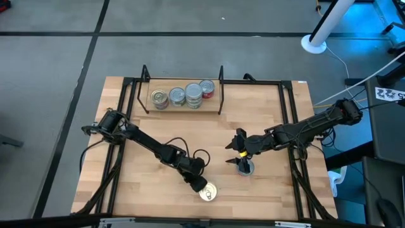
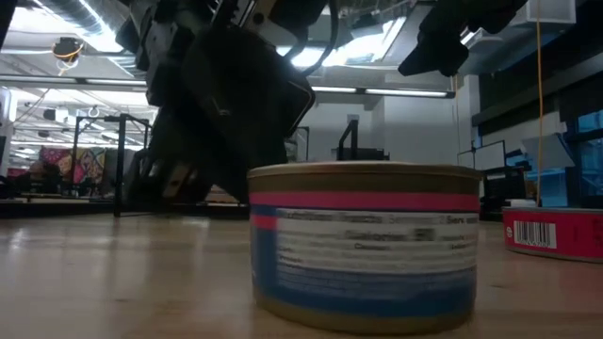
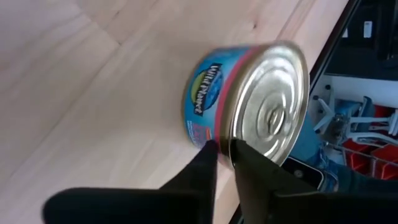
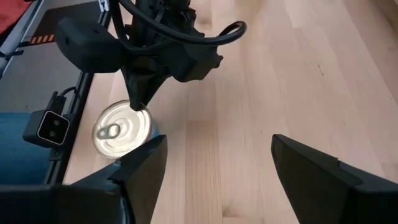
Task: Stack canned seafood by type on shelf
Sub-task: Stack the blue tuna can on top of the other blue tuna can on the shelf
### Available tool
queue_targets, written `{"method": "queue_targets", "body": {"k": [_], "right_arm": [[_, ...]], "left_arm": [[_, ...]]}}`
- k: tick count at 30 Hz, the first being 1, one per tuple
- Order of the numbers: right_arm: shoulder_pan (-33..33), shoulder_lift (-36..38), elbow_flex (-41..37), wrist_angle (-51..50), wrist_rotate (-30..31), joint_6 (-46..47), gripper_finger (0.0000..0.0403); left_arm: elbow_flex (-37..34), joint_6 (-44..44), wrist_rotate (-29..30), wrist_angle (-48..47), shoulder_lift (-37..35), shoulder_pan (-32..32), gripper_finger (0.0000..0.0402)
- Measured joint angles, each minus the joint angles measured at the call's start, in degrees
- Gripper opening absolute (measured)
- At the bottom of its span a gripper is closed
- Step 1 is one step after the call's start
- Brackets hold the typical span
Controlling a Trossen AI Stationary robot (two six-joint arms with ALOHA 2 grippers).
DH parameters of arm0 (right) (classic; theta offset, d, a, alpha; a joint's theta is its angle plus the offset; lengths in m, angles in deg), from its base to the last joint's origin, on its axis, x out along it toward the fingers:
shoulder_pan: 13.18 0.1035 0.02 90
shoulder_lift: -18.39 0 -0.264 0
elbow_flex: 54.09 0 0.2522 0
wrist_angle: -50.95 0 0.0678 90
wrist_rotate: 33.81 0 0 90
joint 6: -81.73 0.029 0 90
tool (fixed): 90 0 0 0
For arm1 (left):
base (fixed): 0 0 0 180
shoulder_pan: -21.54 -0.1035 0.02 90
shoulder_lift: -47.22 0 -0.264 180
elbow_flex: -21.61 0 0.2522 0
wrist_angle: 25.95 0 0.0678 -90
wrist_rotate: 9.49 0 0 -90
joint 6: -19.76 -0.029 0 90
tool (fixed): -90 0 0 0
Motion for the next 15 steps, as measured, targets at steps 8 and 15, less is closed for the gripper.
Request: {"method": "queue_targets", "body": {"k": [8, 15], "right_arm": [[0.0, 0.0, 0.0, -0.01, 0.0, -0.12, 0.0289], [0.04, 0.0, 0.0, -0.02, -0.11, -7.58, 0.0289]], "left_arm": [[-0.07, -0.88, 0.02, -0.31, -0.04, -0.17, 0.0005], [-0.23, -4.61, -1.33, 0.35, 0.17, -2.55, 0.0002]]}}
